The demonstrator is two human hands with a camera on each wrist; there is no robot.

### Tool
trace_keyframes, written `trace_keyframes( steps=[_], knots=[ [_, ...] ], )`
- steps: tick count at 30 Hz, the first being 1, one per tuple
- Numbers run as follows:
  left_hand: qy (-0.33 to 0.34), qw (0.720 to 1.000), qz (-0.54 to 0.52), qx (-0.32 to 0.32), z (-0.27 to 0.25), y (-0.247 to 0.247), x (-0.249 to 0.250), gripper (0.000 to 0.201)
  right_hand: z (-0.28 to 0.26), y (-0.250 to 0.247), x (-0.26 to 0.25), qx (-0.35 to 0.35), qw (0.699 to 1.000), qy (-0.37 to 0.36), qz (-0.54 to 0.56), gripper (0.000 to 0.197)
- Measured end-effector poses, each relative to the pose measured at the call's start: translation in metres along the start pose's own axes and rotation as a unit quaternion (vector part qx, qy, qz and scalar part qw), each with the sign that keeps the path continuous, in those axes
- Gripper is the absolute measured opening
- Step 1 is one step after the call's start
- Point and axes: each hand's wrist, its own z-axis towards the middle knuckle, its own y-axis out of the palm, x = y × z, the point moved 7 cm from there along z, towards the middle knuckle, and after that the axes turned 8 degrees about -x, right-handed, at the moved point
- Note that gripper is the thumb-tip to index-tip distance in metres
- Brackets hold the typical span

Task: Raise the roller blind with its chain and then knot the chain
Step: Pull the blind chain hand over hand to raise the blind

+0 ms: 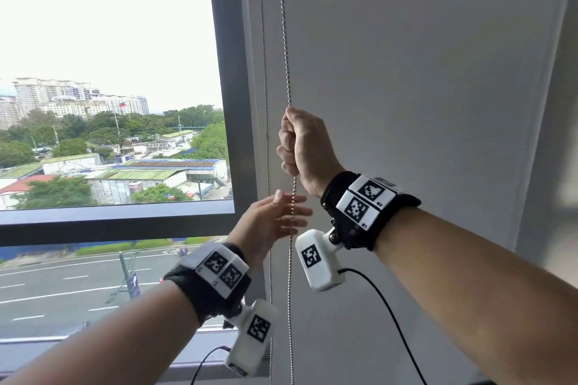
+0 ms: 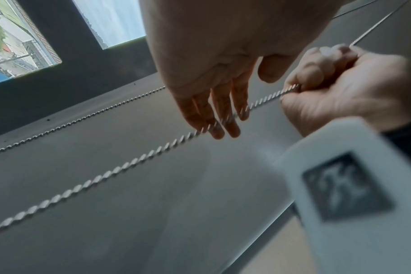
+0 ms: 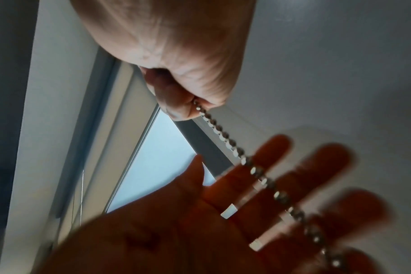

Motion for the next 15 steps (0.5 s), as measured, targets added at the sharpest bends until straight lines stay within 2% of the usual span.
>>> trace_keyframes(
  steps=[3, 8, 15],
  knots=[
    [0.023, 1.0, -0.008, 0.01, 0.009, -0.01, 0.026, 0.045, -0.004, -0.001, 0.011, 0.001, 1.0, -0.01, 0.009, 0.04],
    [0.087, 0.996, -0.021, -0.031, 0.021, 0.002, 0.075, 0.051, -0.028, -0.009, 0.044, 0.019, 1.0, 0.007, 0.007, 0.044],
    [0.09, 0.995, -0.043, -0.024, 0.046, 0.029, 0.098, 0.047, -0.055, -0.019, 0.078, 0.032, 0.998, 0.05, 0.023, 0.042]
  ],
)
